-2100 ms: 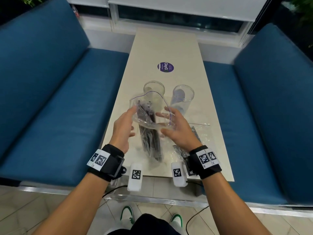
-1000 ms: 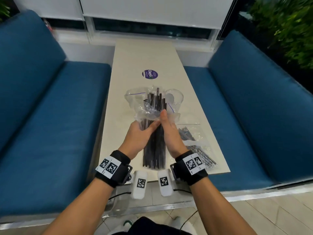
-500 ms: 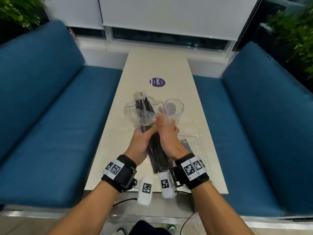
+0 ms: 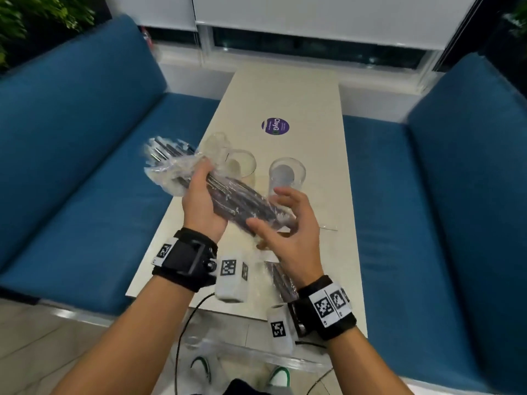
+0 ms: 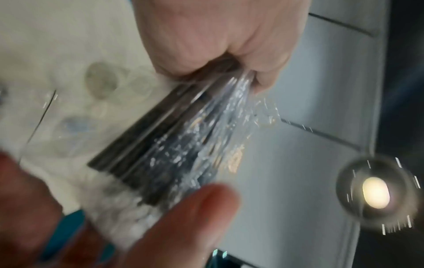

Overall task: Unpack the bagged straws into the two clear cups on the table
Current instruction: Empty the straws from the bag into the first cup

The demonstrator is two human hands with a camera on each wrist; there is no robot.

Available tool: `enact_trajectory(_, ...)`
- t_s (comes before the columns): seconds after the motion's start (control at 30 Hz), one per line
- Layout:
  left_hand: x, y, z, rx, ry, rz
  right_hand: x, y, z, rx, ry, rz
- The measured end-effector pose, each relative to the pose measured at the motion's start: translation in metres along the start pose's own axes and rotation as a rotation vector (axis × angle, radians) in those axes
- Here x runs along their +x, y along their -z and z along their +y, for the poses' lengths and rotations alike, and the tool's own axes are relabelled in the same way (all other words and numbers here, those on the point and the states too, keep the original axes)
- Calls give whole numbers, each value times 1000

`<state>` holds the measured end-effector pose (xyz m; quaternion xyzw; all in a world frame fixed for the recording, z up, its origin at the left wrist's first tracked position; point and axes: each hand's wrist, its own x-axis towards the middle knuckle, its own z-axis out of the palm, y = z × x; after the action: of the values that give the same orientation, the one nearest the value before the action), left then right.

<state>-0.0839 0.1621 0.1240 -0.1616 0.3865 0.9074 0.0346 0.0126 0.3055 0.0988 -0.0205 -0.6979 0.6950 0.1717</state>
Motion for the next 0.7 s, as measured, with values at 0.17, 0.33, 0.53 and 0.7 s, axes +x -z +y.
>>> enact_trajectory(0.17, 7, 1, -16, -74, 148, 29, 3, -25, 13, 1, 135, 94)
enact_trajectory(0.33, 4, 3, -36, -71, 313, 20, 27, -24, 11, -162, 296, 273)
enact_trajectory(0.53, 8, 5, -24, -55, 402, -139, 50, -27, 6, -291, 422, 340)
enact_trajectory(0.7, 38, 52, -9, 272, 407, -312, 93, -24, -17, -356, 455, 450)
